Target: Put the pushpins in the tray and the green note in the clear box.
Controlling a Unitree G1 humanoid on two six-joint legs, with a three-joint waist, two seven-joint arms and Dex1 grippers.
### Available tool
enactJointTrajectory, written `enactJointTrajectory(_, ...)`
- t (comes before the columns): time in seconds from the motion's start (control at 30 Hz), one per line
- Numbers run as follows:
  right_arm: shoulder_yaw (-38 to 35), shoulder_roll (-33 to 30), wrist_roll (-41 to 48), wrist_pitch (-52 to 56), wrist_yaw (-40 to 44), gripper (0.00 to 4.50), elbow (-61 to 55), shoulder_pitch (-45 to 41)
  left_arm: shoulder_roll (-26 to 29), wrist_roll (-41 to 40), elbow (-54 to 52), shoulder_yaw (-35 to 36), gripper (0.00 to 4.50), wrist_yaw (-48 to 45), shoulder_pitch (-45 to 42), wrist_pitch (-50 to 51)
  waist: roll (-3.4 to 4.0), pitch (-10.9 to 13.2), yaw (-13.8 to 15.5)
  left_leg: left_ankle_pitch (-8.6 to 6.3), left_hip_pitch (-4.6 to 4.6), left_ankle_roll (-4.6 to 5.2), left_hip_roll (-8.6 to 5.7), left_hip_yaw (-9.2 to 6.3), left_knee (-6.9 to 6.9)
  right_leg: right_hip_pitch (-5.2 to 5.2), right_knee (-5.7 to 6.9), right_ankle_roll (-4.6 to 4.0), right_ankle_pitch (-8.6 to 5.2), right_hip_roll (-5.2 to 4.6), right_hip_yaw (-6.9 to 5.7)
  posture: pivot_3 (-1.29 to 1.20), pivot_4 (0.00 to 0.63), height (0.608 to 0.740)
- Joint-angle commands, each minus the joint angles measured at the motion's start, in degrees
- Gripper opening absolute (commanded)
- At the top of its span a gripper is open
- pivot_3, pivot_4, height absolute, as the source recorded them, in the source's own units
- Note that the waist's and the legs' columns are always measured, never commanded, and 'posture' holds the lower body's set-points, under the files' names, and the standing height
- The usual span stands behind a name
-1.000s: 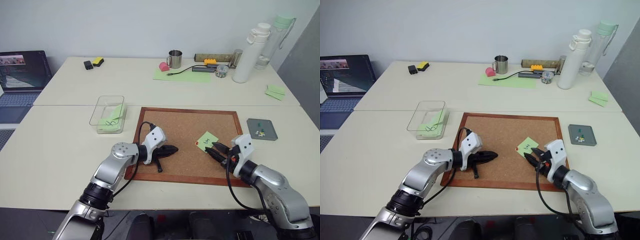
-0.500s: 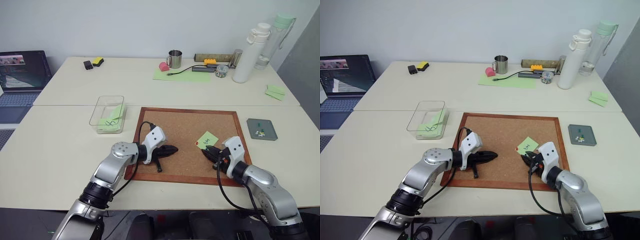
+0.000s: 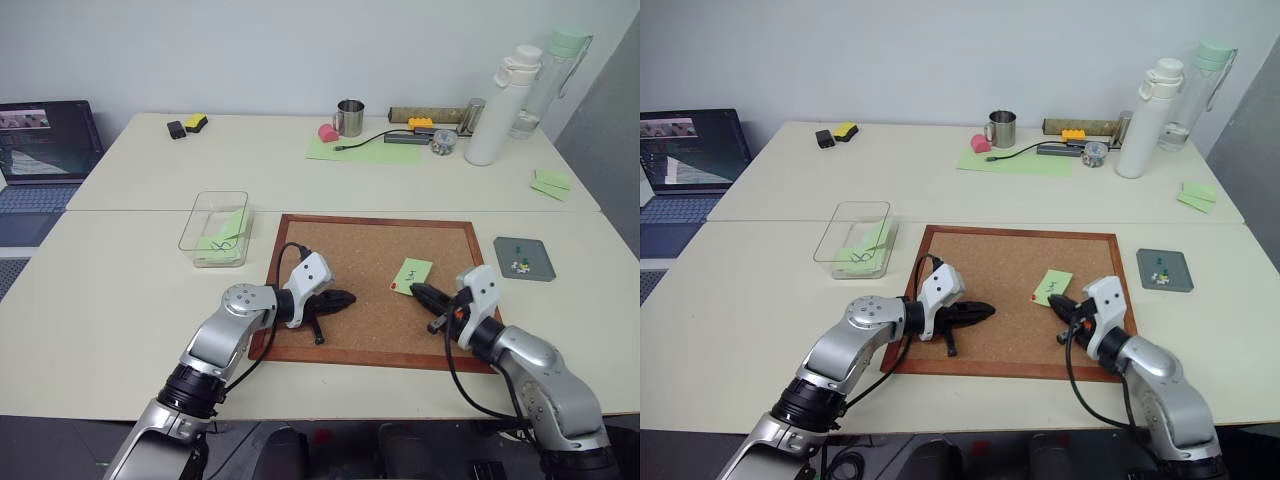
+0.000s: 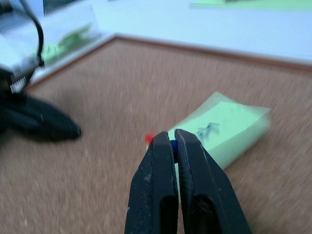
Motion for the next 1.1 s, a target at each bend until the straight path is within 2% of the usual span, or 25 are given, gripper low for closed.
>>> enactJointTrajectory(0.03, -4.6, 0.4, 5.1, 1.7, -1.5, 0.04, -4.9, -1.0, 1.4, 0.7, 0.3, -0.3, 0.00, -0.1, 0.9, 1.3, 0.00, 0.0, 0.0, 0.00, 0.00, 0.00, 0.01, 0.00, 0.00, 0.00, 0.00, 0.00, 0.00, 0.00, 0.00, 0.00, 0.150, 0.740)
enactJointTrajectory(0.2, -9.3, 0.5, 6.9, 3.0, -5.2, 0.04, -3.0, -2.9, 1.4, 0.7, 0.6, -0.4, 0.00, -0.2, 0.7, 1.2, 0.00, 0.0, 0.0, 0.00, 0.00, 0.00, 0.01, 0.00, -0.01, 0.00, -0.01, 0.00, 0.00, 0.00, 0.01, 0.00, 0.150, 0.740)
enactJointTrajectory(0.4, -14.3, -5.4, -4.8, 0.2, -15.0, 0.04, 11.8, -9.5, 1.3, 0.8, 0.7, -0.6, 0.00, -0.5, 0.4, 1.1, 0.00, 0.0, 0.0, 0.00, 0.01, 0.00, -0.03, 0.03, 0.00, 0.00, -0.02, 0.00, 0.00, -0.01, 0.03, 0.00, 0.150, 0.740)
enactJointTrajectory(0.57, -15.3, -8.4, -8.4, -1.8, -16.4, 0.04, 22.5, -14.1, 1.3, 0.9, 0.6, -0.6, 0.00, -0.6, 0.1, 1.1, 0.01, 0.0, 0.0, 0.00, 0.03, 0.00, -0.04, 0.06, -0.12, 0.00, -0.09, -0.01, 0.00, -0.03, 0.06, 0.00, 0.150, 0.740)
enactJointTrajectory(0.67, -16.7, -8.4, -7.5, -1.9, -15.6, 0.04, 27.1, -16.0, 1.7, 0.7, 0.0, -0.3, 0.00, -0.6, 0.4, 1.3, 0.03, 0.0, 0.0, 0.01, 0.11, 0.00, -0.04, 0.11, -0.20, 0.02, -0.10, -0.01, 0.01, -0.03, 0.10, 0.00, 0.150, 0.740)
enactJointTrajectory(0.73, -17.6, -8.5, -6.8, -2.5, -15.2, 0.48, 29.2, -16.9, 1.9, 0.6, -0.5, -0.1, 0.00, -0.5, 0.8, 1.6, 0.03, 0.0, 0.0, 0.01, 0.11, 0.00, -0.04, 0.13, -0.21, 0.02, -0.11, -0.01, 0.01, -0.03, 0.12, 0.00, 0.150, 0.740)
enactJointTrajectory(0.77, -17.8, -8.6, -6.6, -2.7, -14.9, 0.48, 29.7, -17.2, 2.0, 0.6, -0.7, 0.0, 0.00, -0.5, 1.0, 1.7, 0.03, 0.0, 0.0, 0.01, 0.11, 0.00, -0.04, 0.15, -0.21, 0.02, -0.12, -0.01, 0.01, -0.04, 0.14, 0.00, 0.150, 0.740)
enactJointTrajectory(0.93, -18.5, -8.8, -6.4, -4.2, -13.6, 1.75, 30.7, -18.1, 2.2, 0.4, -1.6, 0.2, 0.00, -0.1, 1.7, 2.2, 0.03, 0.0, 0.0, 0.01, 0.17, -0.01, -0.03, 0.19, -0.42, 0.02, -0.26, -0.02, 0.01, -0.04, 0.16, 0.00, 0.150, 0.740)
enactJointTrajectory(1.1, -16.8, -8.2, -5.5, -4.9, -10.1, 1.75, 25.7, -15.6, 2.0, 0.3, -1.9, 0.1, 0.00, 0.2, 1.9, 2.5, 0.04, 0.0, 0.0, 0.01, 0.18, -0.01, 0.00, 0.21, -0.53, 0.02, -0.34, -0.02, 0.01, -0.04, 0.16, 0.00, 0.150, 0.740)
